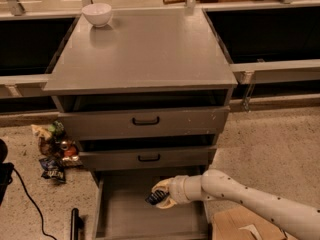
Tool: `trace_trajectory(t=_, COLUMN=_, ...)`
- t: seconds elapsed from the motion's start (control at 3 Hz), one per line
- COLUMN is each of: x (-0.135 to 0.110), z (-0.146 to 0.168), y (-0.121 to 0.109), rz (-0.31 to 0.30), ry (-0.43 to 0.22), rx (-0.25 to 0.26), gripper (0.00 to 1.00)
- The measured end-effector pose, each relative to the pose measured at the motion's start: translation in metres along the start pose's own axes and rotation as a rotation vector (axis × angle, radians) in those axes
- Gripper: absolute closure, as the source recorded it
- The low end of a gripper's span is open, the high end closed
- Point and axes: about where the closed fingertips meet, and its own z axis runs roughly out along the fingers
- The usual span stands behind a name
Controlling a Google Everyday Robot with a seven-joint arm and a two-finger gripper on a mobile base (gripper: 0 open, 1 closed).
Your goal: Pick rxbar blueberry from bottom drawer and place on counter
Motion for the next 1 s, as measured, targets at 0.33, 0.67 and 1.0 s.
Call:
trace_trajectory(t=0.33, x=-0.035, z=-0.039, y=-0.041, rz=-0.173, ry=-0.006, rx=0.046, gripper=1.00)
trace_trajectory(t=0.67, x=-0.064, z=-0.085, y=-0.094, rz=-0.329, ry=0.017, rx=0.081, gripper=1.00)
trace_trajectory(t=1.0, x=-0.062, z=-0.132, y=-0.135, rz=-0.397, ry=0.018, rx=0.141, gripper=1.00)
